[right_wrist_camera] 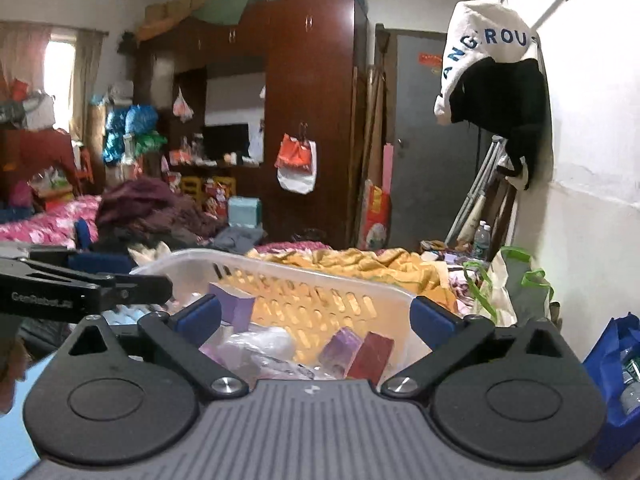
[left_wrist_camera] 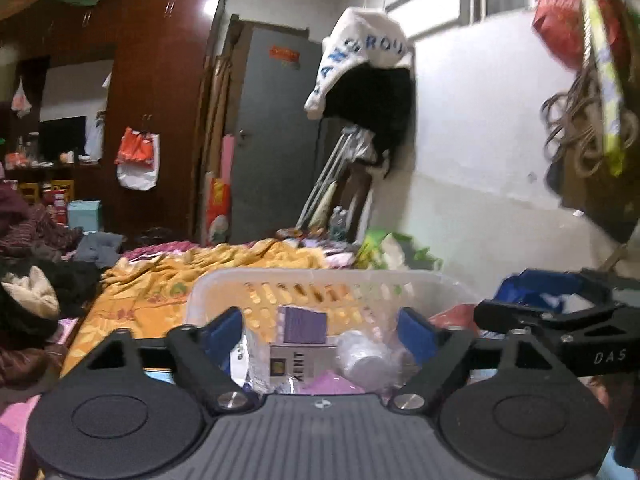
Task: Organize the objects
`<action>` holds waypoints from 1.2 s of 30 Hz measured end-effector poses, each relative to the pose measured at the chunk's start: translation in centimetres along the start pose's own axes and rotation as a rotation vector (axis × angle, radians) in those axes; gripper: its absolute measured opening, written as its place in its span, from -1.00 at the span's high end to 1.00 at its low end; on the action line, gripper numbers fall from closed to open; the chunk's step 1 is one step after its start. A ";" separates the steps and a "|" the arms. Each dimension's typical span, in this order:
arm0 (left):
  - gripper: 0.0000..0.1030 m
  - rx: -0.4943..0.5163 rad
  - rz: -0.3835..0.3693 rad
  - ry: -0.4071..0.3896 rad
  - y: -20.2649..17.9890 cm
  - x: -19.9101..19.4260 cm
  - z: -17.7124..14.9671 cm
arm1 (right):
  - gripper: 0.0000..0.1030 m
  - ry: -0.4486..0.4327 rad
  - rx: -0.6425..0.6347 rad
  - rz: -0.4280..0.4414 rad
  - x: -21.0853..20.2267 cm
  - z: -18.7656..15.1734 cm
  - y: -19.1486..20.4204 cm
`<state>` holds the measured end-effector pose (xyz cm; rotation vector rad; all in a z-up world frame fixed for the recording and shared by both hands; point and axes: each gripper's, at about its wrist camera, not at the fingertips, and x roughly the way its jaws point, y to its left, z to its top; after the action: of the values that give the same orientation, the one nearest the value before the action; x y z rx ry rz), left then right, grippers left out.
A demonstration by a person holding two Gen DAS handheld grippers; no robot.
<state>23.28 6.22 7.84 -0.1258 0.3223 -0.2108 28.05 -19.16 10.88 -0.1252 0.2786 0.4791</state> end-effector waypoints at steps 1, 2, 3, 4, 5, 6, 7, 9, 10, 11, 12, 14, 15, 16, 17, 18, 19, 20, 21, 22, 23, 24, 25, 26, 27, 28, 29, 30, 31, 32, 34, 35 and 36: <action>-0.92 0.000 -0.005 -0.021 0.0 -0.8 -0.2 | -1.00 -0.003 -0.002 0.012 -0.5 -0.1 -0.1; -1.00 0.004 0.001 -0.031 -0.1 -1.4 -0.5 | -0.99 -0.001 -0.011 0.018 -0.8 -0.1 0.0; -1.00 0.009 0.010 -0.029 -0.3 -1.7 -0.7 | -1.00 -0.007 -0.021 0.014 -1.0 0.0 0.1; -1.00 0.015 0.021 -0.013 -0.4 -2.0 -0.9 | -1.00 -0.022 -0.032 -0.007 -1.5 -0.2 0.2; -1.00 0.022 0.028 0.002 -0.6 -2.0 -0.8 | -1.00 -0.037 -0.037 -0.028 -1.8 -0.4 0.3; -1.00 0.032 0.035 0.014 -0.9 -2.1 -0.9 | -1.00 -0.046 -0.036 -0.043 -2.2 -0.5 0.4; -1.00 0.040 0.040 0.020 -1.0 -2.2 -0.9 | -1.00 -0.041 -0.036 -0.051 -2.5 -0.7 0.5; -1.00 0.053 0.042 0.020 -1.1 -2.6 -1.0 | -1.00 -0.029 -0.030 -0.075 -2.7 -0.9 0.5; -1.00 0.055 0.039 0.018 -1.2 -2.7 -1.1 | -1.00 -0.020 -0.029 -0.087 -2.9 -1.1 0.7; -1.00 0.056 0.038 0.019 -1.2 -2.9 -1.0 | -1.00 -0.009 -0.026 -0.102 -2.9 -1.2 0.8; -1.00 0.056 0.043 0.020 -1.3 -3.1 -1.0 | -1.00 -0.001 -0.019 -0.107 -2.9 -1.3 0.7; -1.00 0.068 0.059 0.014 -1.7 -3.4 -1.0 | -0.99 0.017 0.001 -0.080 -3.0 -1.6 0.4; -1.00 0.076 0.063 0.008 -1.8 -3.6 -1.1 | -0.99 0.030 0.015 -0.066 -3.0 -1.7 0.2; -1.00 0.086 0.065 0.005 -2.0 -3.8 -1.2 | -1.00 0.037 0.030 -0.055 -3.1 -1.7 -0.1; -1.00 0.094 0.064 0.006 -2.1 -3.9 -1.3 | -1.00 0.038 0.040 -0.049 -3.1 -1.7 -0.3; -1.00 0.100 0.063 0.010 -2.2 -4.0 -1.4 | -1.00 0.037 0.048 -0.044 -3.2 -1.8 -0.5; -1.00 0.105 0.063 0.015 -2.3 -4.0 -1.5 | -1.00 0.040 0.054 -0.041 -3.2 -2.0 -0.6; -1.00 0.110 0.067 0.017 -2.4 -4.1 -1.6 | -0.99 0.042 0.058 -0.039 -3.1 -2.0 -0.8; -1.00 0.114 0.073 0.020 -2.5 -4.1 -1.7 | -1.00 0.043 0.057 -0.038 -3.1 -2.1 -0.8; -1.00 0.115 0.079 0.027 -2.7 -4.1 -1.7 | -1.00 0.045 0.053 -0.039 -3.1 -2.2 -0.9; -1.00 0.117 0.079 0.031 -2.7 -4.1 -1.8 | -1.00 0.044 0.051 -0.043 -3.1 -2.2 -0.9; -1.00 0.119 0.073 0.033 -2.9 -4.0 -1.9 | -0.99 0.044 0.049 -0.045 -3.1 -2.3 -0.9; -1.00 0.120 0.066 0.036 -2.9 -4.0 -2.0 | -0.99 0.044 0.047 -0.043 -3.2 -2.4 -0.8; -1.00 0.121 0.062 0.040 -3.0 -4.0 -2.2 | -1.00 0.041 0.047 -0.039 -3.3 -2.4 -0.8; -1.00 0.123 0.064 0.044 -3.1 -3.9 -2.3 | -1.00 0.038 0.047 -0.036 -3.4 -2.4 -0.7; -1.00 0.127 0.072 0.047 -3.3 -3.9 -2.3 | -1.00 0.034 0.046 -0.035 -3.5 -2.6 -0.6; -1.00 0.130 0.082 0.051 -3.5 -3.8 -2.4 | -1.00 0.029 0.046 -0.034 -3.6 -2.6 -0.6; -1.00 0.131 0.091 0.055 -3.6 -3.7 -2.4 | -1.00 0.024 0.046 -0.034 -3.7 -2.6 -0.6; -1.00 0.129 0.098 0.054 -3.7 -3.7 -2.5 | -1.00 0.022 0.047 -0.033 -3.8 -2.7 -0.6; -1.00 0.130 0.105 0.052 -3.8 -3.8 -2.6 | -1.00 0.023 0.049 -0.033 -3.8 -2.7 -0.5; -1.00 0.140 0.117 0.049 -4.1 -3.9 -2.8 | -1.00 0.024 0.053 -0.031 -3.8 -2.8 -0.7; -1.00 0.144 0.123 0.050 -4.3 -3.9 -2.8 | -1.00 0.025 0.055 -0.033 -3.8 -2.8 -0.7; -1.00 0.147 0.128 0.049 -4.4 -3.9 -2.9 | -1.00 0.026 0.063 -0.031 -3.8 -2.8 -0.8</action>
<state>17.90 2.53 6.97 0.0453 0.3612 -0.1104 24.56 -22.06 9.35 -0.0739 0.3168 0.4374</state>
